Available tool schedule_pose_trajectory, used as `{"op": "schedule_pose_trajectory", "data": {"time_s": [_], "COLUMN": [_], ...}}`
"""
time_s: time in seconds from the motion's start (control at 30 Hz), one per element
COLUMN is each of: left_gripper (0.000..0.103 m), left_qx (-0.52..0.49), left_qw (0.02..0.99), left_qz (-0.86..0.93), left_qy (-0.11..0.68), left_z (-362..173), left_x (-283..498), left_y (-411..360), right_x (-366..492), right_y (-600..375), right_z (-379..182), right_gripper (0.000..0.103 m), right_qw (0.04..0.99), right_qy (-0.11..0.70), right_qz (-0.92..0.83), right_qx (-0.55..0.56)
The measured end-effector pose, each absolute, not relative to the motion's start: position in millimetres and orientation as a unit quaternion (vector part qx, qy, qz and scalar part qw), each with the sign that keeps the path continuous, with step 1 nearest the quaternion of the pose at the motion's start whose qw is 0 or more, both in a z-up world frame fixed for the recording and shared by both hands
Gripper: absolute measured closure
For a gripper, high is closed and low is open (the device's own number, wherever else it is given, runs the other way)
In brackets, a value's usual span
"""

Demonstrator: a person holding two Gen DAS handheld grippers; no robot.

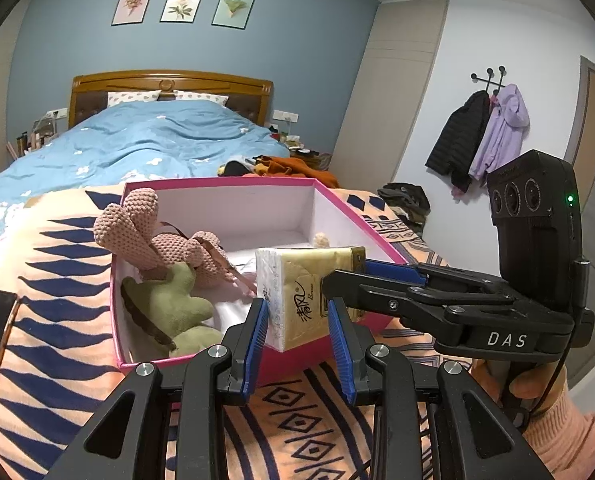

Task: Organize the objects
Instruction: 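Carry the gold tissue pack over the pink box with the left gripper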

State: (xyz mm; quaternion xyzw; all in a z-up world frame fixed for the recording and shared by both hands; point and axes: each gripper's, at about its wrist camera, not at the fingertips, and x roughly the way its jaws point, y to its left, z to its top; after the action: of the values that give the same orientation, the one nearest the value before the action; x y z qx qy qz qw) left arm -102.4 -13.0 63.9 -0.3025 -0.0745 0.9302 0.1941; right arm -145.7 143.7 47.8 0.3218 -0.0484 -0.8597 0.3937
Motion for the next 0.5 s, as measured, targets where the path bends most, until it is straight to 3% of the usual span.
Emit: {"op": "schedule_pose_trajectory", "data": {"time_s": [0.5], "left_gripper": [0.072], "left_qx": [-0.309], "left_qw": [0.185], "left_qz": [0.930], "left_qy": [-0.077], "left_z": [59.3], "left_x": [-115.3], "left_y": [-17.2], "right_x": [-157.3], "right_y": [136.4], "right_z": [44.0], "right_gripper": [0.054], "right_qw": [0.389], "right_qy": [-0.049], "right_qz": [-0.858], "right_qx": [0.331]}}
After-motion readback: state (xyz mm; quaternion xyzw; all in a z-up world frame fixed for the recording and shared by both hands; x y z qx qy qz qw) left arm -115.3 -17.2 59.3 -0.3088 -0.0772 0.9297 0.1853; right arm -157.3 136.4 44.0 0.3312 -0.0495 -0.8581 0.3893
